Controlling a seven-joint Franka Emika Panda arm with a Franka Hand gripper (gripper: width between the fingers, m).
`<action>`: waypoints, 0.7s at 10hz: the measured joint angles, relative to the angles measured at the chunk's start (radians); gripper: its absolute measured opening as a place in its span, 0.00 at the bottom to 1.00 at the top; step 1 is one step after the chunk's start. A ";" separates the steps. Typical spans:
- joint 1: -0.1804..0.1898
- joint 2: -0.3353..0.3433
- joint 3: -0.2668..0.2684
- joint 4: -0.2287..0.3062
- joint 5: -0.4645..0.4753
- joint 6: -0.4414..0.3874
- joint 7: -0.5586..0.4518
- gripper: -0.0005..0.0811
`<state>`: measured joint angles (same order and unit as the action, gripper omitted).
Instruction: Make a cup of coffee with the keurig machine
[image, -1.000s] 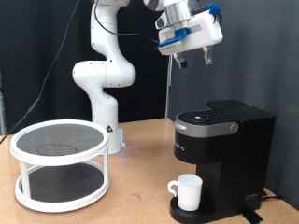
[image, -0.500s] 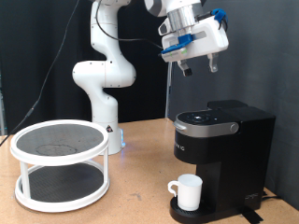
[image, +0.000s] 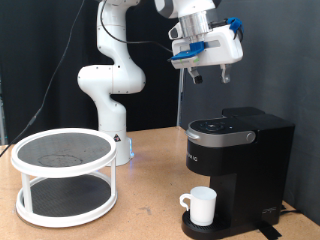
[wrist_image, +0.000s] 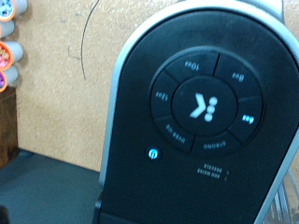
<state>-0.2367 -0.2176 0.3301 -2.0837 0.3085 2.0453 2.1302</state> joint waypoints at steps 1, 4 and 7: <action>0.000 0.009 0.000 0.000 -0.023 0.001 0.010 0.91; 0.000 0.030 0.005 -0.004 -0.093 0.035 0.046 0.91; 0.001 0.050 0.012 -0.021 -0.101 0.075 0.044 0.91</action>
<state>-0.2353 -0.1679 0.3418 -2.1052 0.2080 2.1198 2.1738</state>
